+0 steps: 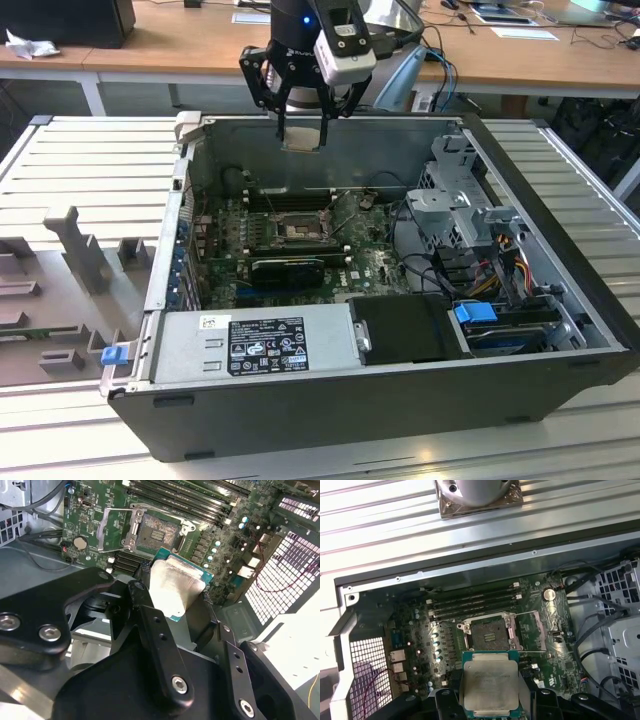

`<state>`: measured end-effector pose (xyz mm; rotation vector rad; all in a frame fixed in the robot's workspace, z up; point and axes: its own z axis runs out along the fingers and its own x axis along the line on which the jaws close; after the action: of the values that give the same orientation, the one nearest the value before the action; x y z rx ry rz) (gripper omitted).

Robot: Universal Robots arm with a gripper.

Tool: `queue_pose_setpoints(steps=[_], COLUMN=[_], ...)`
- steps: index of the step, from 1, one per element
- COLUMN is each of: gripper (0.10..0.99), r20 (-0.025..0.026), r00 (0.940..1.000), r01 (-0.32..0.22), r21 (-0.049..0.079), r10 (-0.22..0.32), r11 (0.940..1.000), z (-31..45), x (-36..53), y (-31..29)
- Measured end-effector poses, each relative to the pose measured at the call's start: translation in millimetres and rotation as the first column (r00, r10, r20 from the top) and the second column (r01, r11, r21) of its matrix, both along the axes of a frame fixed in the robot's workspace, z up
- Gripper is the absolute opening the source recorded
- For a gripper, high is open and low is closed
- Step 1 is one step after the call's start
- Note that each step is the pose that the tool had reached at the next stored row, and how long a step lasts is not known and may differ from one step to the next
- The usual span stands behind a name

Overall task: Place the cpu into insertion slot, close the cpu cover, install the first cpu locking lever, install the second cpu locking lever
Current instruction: 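Place the cpu into insertion slot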

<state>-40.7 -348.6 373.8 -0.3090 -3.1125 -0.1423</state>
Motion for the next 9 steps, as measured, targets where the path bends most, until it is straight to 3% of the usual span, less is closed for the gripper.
queue_pose_setpoints(steps=[9], gripper=[0.529], r20=[0.0], r00=[0.9999], r01=[0.014], r21=[0.0], r10=[-0.014], r11=[0.9999], z=[0.0], x=[0.0], y=[0.0])
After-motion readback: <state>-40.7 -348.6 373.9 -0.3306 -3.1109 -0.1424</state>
